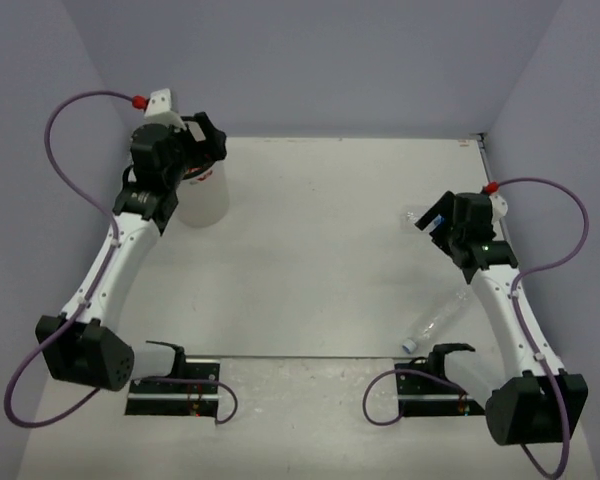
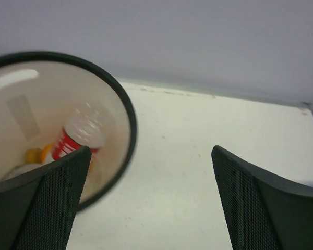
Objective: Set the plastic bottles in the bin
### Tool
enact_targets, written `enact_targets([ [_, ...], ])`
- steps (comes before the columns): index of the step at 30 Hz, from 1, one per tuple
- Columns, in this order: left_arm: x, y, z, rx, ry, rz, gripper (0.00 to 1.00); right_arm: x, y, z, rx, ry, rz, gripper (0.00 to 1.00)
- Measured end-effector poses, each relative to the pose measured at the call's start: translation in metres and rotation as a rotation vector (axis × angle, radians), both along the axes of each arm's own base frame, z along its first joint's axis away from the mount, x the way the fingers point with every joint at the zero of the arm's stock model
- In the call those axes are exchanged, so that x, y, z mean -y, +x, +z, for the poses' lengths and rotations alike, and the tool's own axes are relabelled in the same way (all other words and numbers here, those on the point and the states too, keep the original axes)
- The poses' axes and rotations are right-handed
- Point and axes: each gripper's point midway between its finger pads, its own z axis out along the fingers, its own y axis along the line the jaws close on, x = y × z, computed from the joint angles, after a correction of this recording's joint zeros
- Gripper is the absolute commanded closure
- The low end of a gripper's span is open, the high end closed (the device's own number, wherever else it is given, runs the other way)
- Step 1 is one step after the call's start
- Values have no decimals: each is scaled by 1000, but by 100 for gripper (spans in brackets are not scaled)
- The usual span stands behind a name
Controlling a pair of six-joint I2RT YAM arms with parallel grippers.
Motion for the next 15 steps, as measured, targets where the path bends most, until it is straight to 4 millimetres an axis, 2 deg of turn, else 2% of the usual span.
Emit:
enact_targets([
  [4, 59, -47, -7, 47, -23, -215, 0, 27, 21, -11, -54, 36, -77, 1],
  [7, 88, -69, -31, 20, -25, -353, 0, 43, 44, -12, -75, 40, -115, 1],
  [11, 95, -81, -73, -64, 8, -416, 0, 64, 71, -14, -90, 45, -157, 1],
  [13, 94, -85, -82, -81, 20, -422, 0, 72, 84, -17, -99, 48, -173, 1],
  [15, 92, -87, -82, -76, 23, -423, 0, 77, 94, -22, -110, 52, -185, 1],
])
